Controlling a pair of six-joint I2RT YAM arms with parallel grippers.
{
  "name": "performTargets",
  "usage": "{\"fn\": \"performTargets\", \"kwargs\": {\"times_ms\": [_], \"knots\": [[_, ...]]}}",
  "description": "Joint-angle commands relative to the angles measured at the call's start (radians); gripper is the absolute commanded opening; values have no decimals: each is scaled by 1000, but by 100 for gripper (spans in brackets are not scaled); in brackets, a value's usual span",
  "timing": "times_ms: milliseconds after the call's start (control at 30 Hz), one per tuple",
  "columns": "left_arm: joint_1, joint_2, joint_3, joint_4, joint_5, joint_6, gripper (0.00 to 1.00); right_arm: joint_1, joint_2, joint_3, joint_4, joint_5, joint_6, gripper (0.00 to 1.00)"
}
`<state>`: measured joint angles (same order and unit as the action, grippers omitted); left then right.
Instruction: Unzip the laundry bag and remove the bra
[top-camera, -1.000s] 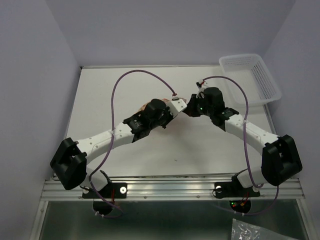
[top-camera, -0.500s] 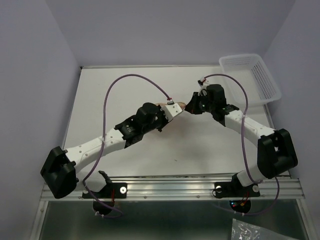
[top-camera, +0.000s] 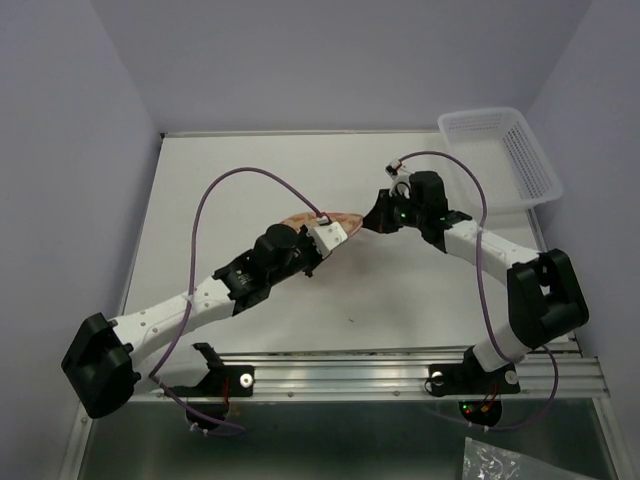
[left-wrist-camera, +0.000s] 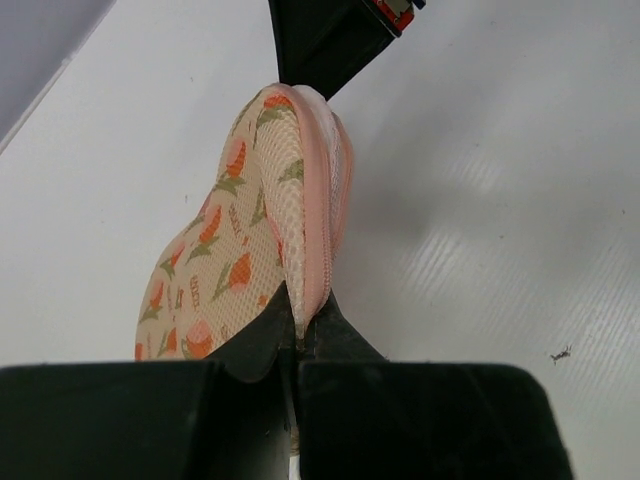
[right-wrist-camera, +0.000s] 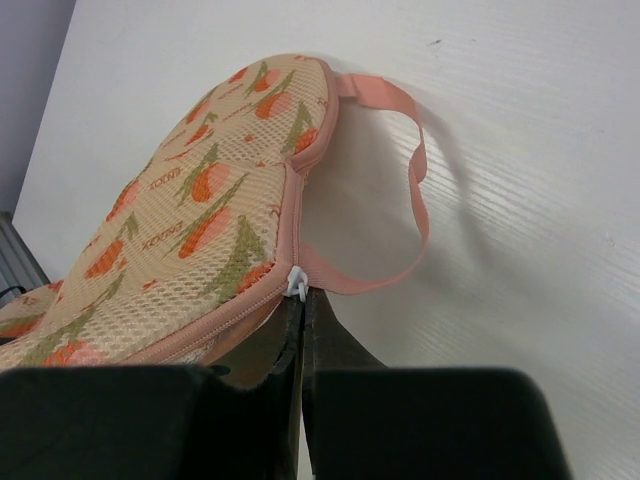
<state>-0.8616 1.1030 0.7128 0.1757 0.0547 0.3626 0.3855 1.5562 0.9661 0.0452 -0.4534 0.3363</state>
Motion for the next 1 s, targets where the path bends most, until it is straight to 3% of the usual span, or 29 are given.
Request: {"fn": "performTargets", "kwargs": {"times_ms": [0, 167, 333, 467, 567, 633, 667, 700, 800, 833, 967], "knots": [[3, 24, 19, 143, -10, -33, 0, -53, -41, -32, 44, 102, -20, 1], [25, 153, 57, 136, -44, -37, 0, -53, -110, -84, 39, 97, -3, 1], [120, 260, 85, 165, -39, -44, 0, -43, -151, -107, 21, 97, 6, 1], [191, 328, 138, 165, -9, -30, 8, -23, -136, -106, -4, 111, -6, 1], [217, 382, 184, 147, -16, -8, 23, 19, -122, -101, -7, 113, -6, 1], [228, 418, 214, 125, -27, -1, 47, 62, -117, -96, -7, 111, -6, 1], [228, 429, 221, 96, -29, -4, 78, 76, -116, -95, 1, 111, -2, 1], [228, 437, 231, 81, -32, -10, 88, 87, -110, -89, 2, 111, 7, 1], [228, 446, 244, 30, 13, -42, 93, 96, -93, -83, 16, 131, 41, 1], [227, 440, 241, 4, 28, -45, 99, 96, -84, -73, 16, 154, 65, 1], [190, 399, 203, 4, 40, -62, 99, 96, -76, -58, 22, 174, 101, 1]]}}
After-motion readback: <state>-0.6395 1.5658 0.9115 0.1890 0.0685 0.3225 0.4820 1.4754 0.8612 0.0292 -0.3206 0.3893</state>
